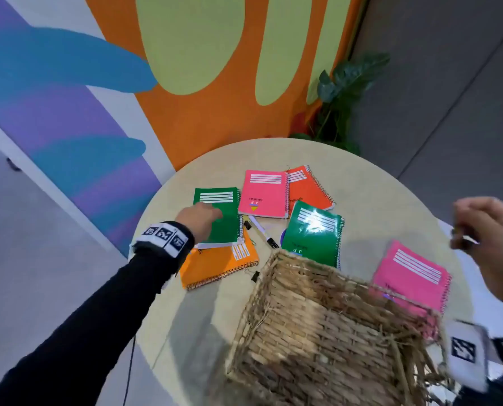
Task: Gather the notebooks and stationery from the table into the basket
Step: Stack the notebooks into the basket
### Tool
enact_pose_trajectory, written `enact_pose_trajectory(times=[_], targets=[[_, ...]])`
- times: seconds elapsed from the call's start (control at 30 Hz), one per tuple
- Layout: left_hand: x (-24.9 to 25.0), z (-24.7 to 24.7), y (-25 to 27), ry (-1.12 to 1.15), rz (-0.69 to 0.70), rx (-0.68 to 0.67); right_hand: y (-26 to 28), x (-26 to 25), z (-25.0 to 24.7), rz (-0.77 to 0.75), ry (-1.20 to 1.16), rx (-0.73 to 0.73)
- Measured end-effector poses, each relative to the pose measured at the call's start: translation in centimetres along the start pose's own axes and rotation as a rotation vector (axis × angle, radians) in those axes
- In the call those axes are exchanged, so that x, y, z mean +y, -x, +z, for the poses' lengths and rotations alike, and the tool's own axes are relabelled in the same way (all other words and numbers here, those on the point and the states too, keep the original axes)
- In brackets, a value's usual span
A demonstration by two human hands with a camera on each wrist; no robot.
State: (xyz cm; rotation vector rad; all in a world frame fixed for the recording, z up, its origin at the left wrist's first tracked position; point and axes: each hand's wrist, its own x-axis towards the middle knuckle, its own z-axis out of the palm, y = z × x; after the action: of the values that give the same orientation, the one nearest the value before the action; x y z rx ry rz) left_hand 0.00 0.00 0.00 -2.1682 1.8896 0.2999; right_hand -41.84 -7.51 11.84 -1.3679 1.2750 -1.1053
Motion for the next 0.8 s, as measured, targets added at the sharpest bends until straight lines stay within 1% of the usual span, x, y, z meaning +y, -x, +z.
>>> enact_pose_trajectory(times=[0.03,0.07,0.13,0.17,0.27,0.33,0.43,0.47,0.53,0.57,0.63,0.7,0.73,0.77,0.8], targets=[[0.4,0.0,-1.3,-0.047,0.036,-0.013,-1.0,0.4,2.8,0.018,-0.014,-0.055],[0.7,-0.1,-2.3,-0.086,0.076,-0.026,-2.0,0.3,5.4,0.073,0.031,-0.083],[1.5,0.0,-4.3,-0.149,0.187,-0.07,-4.4,0.9,11.1,0.157,0.07,-0.243],[1.7,0.3,-5.4,-0.183,0.235,-0.092,-5.8,1.6,13.6,0.202,0.101,-0.291],[1.8,1.6,-7.7,-0.27,0.367,-0.139,-9.6,3.9,19.7,0.323,0.196,-0.359],[1.5,2.5,-9.1,-0.323,0.445,-0.147,-11.9,5.3,23.1,0.405,0.284,-0.357],[0.7,3.1,-10.8,-0.383,0.525,-0.139,-14.4,7.7,26.4,0.481,0.477,-0.391],[0.6,3.0,-11.3,-0.4,0.549,-0.15,-15.0,8.7,27.3,0.515,0.522,-0.388],[0.3,2.7,-12.1,-0.425,0.589,-0.193,-15.8,9.7,28.7,0.526,0.663,-0.404],[0.2,2.5,-12.4,-0.437,0.619,-0.211,-15.9,10.0,29.2,0.539,0.764,-0.439],[-0.2,2.3,-13.2,-0.47,0.665,-0.241,-16.5,10.8,30.0,0.539,0.875,-0.501],[-0.5,2.5,-13.7,-0.492,0.702,-0.242,-17.0,12.5,31.0,0.464,0.974,-0.558],[-0.6,2.5,-13.9,-0.497,0.713,-0.248,-17.2,13.5,31.4,0.471,1.014,-0.584],[-0.7,2.7,-14.0,-0.499,0.721,-0.253,-17.4,14.4,31.9,0.477,1.114,-0.596],[-0.7,2.8,-14.2,-0.505,0.729,-0.251,-17.2,14.9,32.2,0.477,1.135,-0.559]])
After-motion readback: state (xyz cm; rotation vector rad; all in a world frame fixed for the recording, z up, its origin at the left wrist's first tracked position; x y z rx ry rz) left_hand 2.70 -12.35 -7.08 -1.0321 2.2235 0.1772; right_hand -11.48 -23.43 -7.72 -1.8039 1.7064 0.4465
